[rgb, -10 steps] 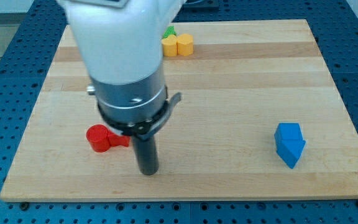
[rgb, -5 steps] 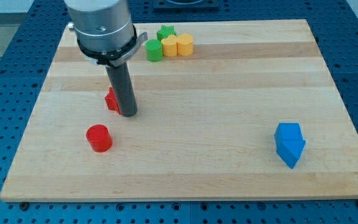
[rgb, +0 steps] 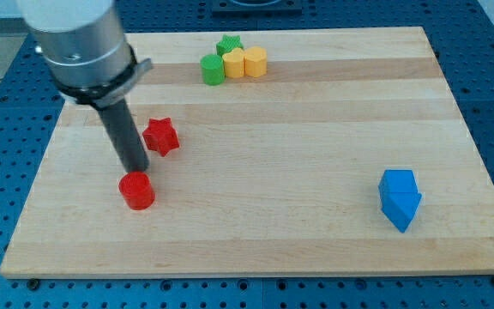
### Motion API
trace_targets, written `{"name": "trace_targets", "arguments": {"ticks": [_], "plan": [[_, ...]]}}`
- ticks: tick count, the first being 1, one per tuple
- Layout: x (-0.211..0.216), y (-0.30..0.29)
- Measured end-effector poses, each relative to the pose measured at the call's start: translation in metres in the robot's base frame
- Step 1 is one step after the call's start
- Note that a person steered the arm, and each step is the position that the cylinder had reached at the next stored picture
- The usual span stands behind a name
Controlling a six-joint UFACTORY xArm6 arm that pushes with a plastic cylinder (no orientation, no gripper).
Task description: Separate the red star from the red circle
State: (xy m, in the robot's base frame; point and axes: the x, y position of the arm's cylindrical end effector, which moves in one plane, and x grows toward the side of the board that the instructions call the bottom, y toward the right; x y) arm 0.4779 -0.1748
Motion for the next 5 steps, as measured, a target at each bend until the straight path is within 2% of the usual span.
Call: {"name": "trace_targets", "arguments": {"ticks": [1,2,3,4,5], "plan": [[-0.014,-0.001],[-0.048,0.011],[-0.056,0.038],[-0.034,0.035],[-0.030,0.043]]}}
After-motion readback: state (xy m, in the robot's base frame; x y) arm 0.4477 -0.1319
